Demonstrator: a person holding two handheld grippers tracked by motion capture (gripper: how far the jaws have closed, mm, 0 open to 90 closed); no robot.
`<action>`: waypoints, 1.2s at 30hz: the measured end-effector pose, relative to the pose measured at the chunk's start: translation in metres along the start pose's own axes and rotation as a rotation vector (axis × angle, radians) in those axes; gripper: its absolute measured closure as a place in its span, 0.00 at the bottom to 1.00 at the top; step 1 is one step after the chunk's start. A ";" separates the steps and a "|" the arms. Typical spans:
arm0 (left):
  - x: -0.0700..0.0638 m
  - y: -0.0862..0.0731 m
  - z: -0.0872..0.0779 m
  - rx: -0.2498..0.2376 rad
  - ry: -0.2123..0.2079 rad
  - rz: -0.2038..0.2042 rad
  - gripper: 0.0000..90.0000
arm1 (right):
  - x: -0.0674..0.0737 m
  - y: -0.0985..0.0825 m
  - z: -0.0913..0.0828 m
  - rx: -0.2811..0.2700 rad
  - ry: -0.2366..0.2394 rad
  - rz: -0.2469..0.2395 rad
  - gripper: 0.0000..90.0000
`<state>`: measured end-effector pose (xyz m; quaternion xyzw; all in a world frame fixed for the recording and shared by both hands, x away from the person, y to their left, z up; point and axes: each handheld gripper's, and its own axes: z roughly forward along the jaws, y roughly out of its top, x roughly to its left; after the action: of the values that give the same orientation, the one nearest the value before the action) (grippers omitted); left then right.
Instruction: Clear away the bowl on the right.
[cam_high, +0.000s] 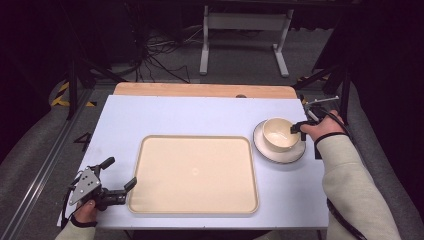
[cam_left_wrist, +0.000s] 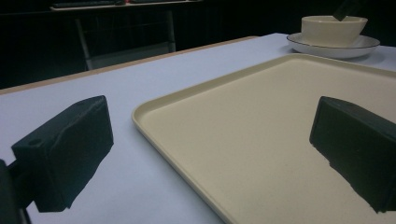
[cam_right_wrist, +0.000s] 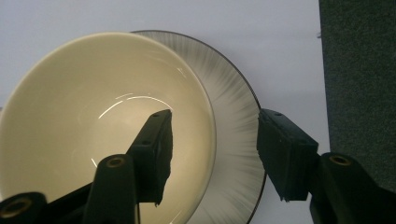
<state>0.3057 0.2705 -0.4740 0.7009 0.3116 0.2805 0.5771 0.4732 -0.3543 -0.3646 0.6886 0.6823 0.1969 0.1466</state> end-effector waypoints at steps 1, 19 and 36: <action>0.000 0.000 0.000 0.000 0.001 -0.001 0.00 | -0.001 -0.001 0.004 0.015 0.006 0.006 0.56; 0.000 0.000 0.000 -0.004 0.001 0.000 0.00 | 0.001 0.000 0.029 0.143 0.043 0.108 0.85; 0.000 0.000 0.000 -0.004 0.002 0.000 0.00 | -0.005 0.006 0.027 0.186 0.074 0.167 0.94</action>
<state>0.3055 0.2703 -0.4741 0.6993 0.3117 0.2819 0.5782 0.4911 -0.3581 -0.3862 0.7460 0.6427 0.1695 0.0402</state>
